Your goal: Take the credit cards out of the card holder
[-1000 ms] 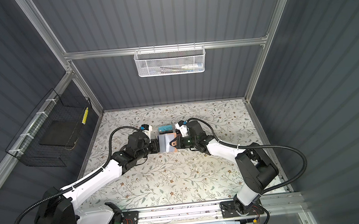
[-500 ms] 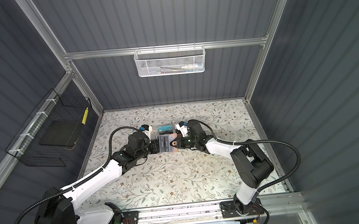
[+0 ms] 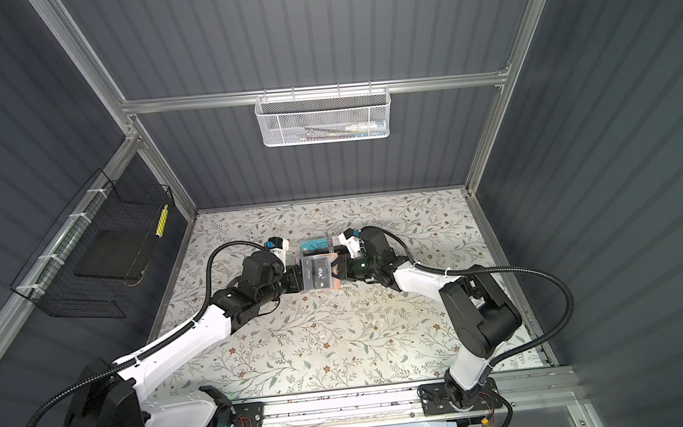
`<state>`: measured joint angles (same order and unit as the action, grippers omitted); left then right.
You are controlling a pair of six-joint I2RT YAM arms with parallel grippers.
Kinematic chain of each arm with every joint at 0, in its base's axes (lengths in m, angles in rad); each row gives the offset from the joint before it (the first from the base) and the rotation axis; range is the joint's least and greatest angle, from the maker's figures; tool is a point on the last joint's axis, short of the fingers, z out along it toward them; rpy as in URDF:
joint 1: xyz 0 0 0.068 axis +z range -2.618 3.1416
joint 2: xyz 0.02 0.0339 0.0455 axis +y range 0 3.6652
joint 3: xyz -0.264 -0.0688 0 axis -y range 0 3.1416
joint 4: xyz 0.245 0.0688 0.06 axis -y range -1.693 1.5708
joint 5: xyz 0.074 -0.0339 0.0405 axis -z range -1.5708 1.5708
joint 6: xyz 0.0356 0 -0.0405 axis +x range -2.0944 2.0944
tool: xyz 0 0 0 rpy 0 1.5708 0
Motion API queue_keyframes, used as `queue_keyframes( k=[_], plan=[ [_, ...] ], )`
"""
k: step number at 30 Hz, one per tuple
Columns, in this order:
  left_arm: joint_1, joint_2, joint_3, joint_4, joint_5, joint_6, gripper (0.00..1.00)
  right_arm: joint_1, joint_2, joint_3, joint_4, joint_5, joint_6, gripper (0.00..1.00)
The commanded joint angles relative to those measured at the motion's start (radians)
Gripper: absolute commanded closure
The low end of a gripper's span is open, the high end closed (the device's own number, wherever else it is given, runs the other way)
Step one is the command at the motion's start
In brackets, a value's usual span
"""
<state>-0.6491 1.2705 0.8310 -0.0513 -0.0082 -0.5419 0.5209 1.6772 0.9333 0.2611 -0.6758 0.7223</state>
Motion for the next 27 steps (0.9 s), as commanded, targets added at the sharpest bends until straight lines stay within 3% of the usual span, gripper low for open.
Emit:
queue_keyframes(
  k=[1,7,17,27],
  plan=[
    [-0.004,-0.039,0.010,0.036,0.013,0.013,1.00,-0.027,-0.018,-0.038,0.062,-0.015,0.036,0.68],
    [-0.004,-0.037,0.010,0.036,0.010,0.013,1.00,-0.042,-0.033,-0.075,0.167,-0.059,0.093,0.61],
    [-0.001,-0.052,-0.001,0.038,-0.001,0.013,1.00,-0.084,0.018,-0.173,0.600,-0.182,0.348,0.56],
    [0.003,-0.054,-0.003,0.036,-0.002,0.013,1.00,-0.086,-0.026,-0.190,0.587,-0.166,0.307,0.51]
  ],
)
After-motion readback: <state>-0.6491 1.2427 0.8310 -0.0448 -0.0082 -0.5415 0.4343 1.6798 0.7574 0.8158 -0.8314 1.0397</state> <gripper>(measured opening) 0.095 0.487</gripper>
